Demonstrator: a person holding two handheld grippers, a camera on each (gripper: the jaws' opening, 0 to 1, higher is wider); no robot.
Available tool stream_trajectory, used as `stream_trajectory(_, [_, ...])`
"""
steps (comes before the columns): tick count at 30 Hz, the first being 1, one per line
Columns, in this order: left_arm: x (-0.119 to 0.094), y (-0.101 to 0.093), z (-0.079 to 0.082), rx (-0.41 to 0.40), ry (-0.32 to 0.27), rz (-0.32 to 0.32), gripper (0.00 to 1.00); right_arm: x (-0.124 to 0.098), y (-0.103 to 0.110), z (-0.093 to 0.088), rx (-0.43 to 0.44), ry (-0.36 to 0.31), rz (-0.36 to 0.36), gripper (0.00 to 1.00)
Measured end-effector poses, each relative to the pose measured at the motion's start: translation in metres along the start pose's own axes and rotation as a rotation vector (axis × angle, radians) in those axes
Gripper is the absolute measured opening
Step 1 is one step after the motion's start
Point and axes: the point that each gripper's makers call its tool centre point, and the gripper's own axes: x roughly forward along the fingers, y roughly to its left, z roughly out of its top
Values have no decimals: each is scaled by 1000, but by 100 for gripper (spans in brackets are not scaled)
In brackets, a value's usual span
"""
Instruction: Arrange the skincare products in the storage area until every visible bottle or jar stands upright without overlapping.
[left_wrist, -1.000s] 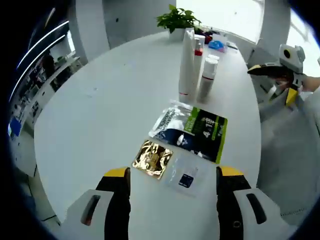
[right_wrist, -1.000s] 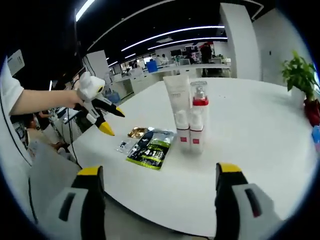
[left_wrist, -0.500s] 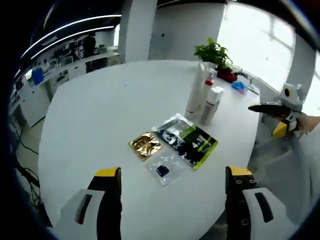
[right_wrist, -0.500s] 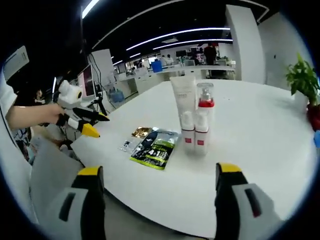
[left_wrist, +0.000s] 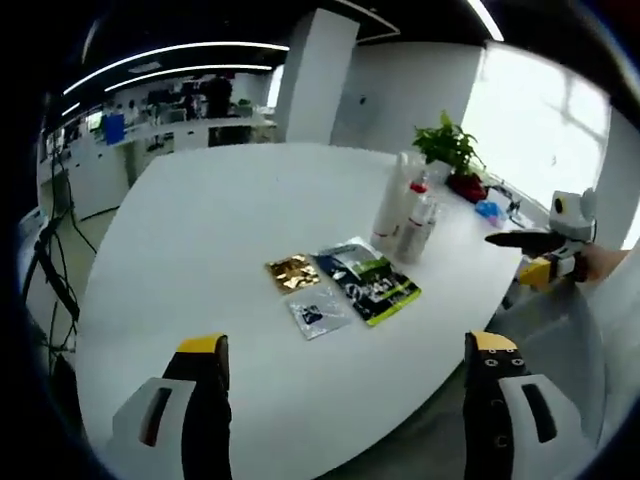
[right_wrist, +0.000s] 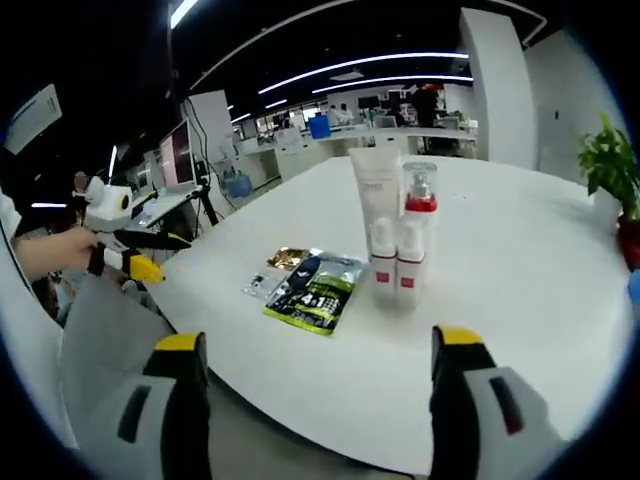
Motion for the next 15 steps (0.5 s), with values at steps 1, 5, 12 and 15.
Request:
stream_trajectory(1, [-2, 1, -1, 23, 22, 4, 97, 0, 0, 0, 0, 1, 0, 93])
stream_trajectory(5, [-4, 1, 25, 11, -91, 13, 97, 1, 3, -1, -11, 9, 6, 94])
stream_trajectory(12, [-6, 2, 25, 44, -109, 45, 97, 0, 1, 0, 2, 5, -1, 95])
stream_trajectory(15, [-6, 4, 23, 49, -102, 58, 97, 0, 1, 0, 8, 3, -3, 95])
